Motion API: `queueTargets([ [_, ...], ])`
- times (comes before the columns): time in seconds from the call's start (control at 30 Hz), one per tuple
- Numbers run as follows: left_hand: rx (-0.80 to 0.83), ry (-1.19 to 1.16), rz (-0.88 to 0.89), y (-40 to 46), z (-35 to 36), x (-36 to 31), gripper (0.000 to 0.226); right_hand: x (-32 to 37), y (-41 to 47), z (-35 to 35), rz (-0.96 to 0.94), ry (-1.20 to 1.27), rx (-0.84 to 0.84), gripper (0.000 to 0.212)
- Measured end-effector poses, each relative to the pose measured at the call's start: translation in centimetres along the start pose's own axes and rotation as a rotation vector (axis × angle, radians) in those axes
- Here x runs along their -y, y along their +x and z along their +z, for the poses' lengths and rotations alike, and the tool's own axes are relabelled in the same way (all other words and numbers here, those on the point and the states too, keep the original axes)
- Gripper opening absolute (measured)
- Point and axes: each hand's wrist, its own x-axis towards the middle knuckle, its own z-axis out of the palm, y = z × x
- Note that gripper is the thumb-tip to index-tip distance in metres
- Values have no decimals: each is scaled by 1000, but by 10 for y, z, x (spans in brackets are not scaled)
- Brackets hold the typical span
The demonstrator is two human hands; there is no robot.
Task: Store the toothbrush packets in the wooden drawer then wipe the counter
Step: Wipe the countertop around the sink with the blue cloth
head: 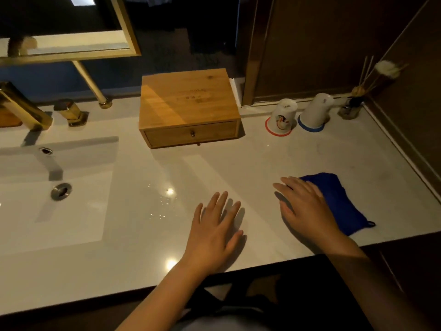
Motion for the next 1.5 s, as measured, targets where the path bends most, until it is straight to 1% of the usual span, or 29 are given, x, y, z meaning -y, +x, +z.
queueTargets([
  [0.1,31,66,-41,3,30,-22,62,-46,-16,-7,1,-57,70,49],
  [0.23,71,93,-146,-2,60,-38,66,-97,-21,-8,-21,-195,228,57],
  [0.33,81,172,-170,-3,65,-38,65,-113,-18,-4,-68,-160,367,64],
  [0.4,71,177,-175,-2,65,-38,65,-116,-15,-3,-85,-123,424,64],
  [0.47,57,184,-170,-2,65,-40,65,-119,-12,-2,-100,-111,396,60],
  [0.57,42,188,-171,-1,66,-40,65,-116,-17,3,-97,-78,279,52],
  [0.63,39,199,-174,-1,67,-40,65,-109,-25,6,-110,-10,151,43],
  [0.7,41,199,-176,-1,68,-39,64,-101,-33,12,-165,52,12,33],
  [0.77,51,192,-176,-1,68,-39,64,-101,-38,18,-203,71,-99,31],
  [0.8,56,190,-175,-1,68,-39,63,-101,-37,19,-191,109,-103,30],
  [0.87,63,181,-169,-1,66,-38,63,-101,-32,19,-98,251,-85,29],
  [0.93,72,178,-156,-1,64,-38,63,-98,-24,18,26,459,-90,30],
  [1.0,80,169,-129,-2,61,-36,64,-86,-14,12,111,653,-90,30],
  [1.1,97,161,-80,-4,57,-29,63,-59,4,1,83,771,-80,29],
  [1.17,114,160,-36,-8,54,-21,62,-38,16,-7,18,801,-80,28],
  [1.3,131,149,95,-19,45,1,59,10,45,-14,-74,772,-81,29],
  [1.5,211,106,281,-42,26,47,53,79,81,18,-183,607,-48,31],
])
